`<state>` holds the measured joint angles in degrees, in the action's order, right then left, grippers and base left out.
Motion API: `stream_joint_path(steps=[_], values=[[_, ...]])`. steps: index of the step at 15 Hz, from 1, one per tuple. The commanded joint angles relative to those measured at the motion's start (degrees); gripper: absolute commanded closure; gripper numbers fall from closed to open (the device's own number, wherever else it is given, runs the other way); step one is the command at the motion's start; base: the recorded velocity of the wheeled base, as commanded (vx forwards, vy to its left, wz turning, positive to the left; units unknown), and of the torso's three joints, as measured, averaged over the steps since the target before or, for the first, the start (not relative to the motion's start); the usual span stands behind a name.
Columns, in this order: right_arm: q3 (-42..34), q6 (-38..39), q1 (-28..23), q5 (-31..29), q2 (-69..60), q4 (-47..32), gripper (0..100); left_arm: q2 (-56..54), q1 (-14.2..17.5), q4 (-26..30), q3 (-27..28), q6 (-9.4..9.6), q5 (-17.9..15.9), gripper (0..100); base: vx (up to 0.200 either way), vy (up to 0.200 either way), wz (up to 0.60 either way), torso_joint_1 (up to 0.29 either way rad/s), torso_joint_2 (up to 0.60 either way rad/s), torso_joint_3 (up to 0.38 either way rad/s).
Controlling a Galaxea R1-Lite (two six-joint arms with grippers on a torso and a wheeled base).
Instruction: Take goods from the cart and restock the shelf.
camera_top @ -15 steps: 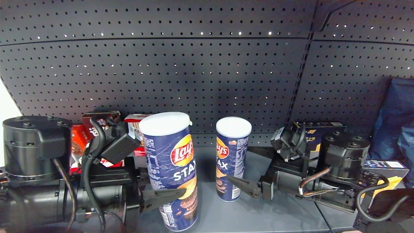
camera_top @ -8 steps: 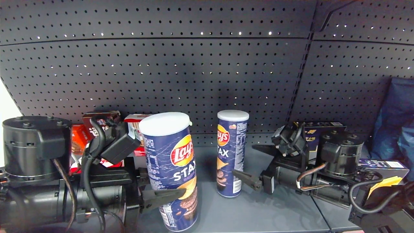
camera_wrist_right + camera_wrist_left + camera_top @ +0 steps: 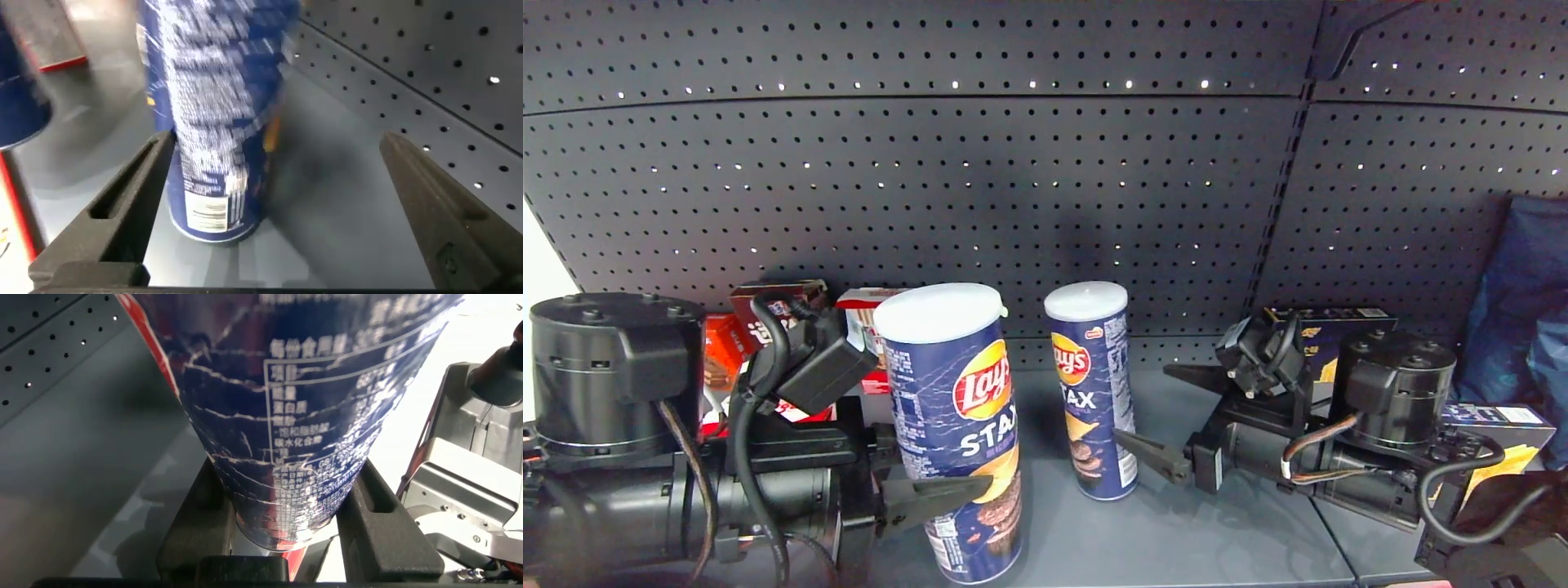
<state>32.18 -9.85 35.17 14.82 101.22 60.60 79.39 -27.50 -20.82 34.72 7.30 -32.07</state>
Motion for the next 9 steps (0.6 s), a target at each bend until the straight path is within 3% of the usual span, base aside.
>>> stream_joint_path(steps=[1, 9], values=[[-1.25, -0.26, 0.34, 0.03, -1.46, 0.05, 0, -0.02, -0.01, -0.01, 0.0, -0.01, -0.01, 100, 0.0, 0.0, 0.0, 0.0, 0.0, 0.0], [-8.8, -0.78, 5.7, -0.06, -4.71, -0.04, 0, -0.02, -0.01, -0.01, 0.0, -0.01, -0.01, 100, 0.0, 0.0, 0.0, 0.0, 0.0, 0.0]])
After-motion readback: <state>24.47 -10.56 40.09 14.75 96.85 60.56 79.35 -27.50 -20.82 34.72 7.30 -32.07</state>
